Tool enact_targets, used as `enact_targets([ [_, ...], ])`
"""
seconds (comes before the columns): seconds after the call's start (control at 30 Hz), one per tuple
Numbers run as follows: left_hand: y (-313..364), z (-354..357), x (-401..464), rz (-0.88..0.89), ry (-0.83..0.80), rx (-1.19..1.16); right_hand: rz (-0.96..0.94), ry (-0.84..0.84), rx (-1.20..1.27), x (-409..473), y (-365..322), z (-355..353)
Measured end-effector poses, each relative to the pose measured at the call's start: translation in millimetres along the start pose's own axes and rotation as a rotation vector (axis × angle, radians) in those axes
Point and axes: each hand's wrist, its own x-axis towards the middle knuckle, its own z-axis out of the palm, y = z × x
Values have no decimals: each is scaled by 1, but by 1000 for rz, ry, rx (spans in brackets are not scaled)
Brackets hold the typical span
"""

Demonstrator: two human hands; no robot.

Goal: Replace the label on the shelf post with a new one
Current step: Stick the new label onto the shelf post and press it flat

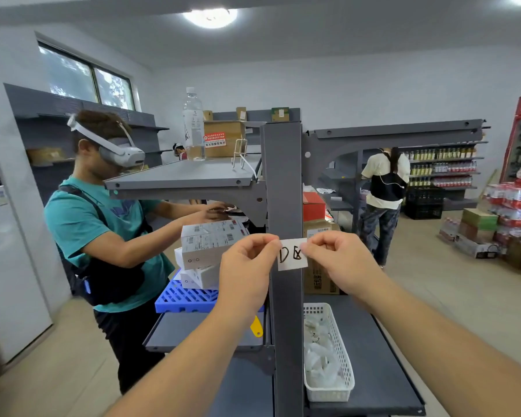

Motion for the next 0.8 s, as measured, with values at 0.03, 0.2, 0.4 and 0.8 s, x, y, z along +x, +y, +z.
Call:
enact_targets([
  [0.03,0,-1,2,3,0,14,-19,4,-17,0,-1,1],
  [0.2,2,-7,13,76,4,154,-160,56,-120,5,-8,3],
  [0.4,13,-5,19,123,-2,201,-253,87,-146,11,-14,6],
  [0.8,23,-4,39,261,15,342,-247,178,-140,29,-18,6],
])
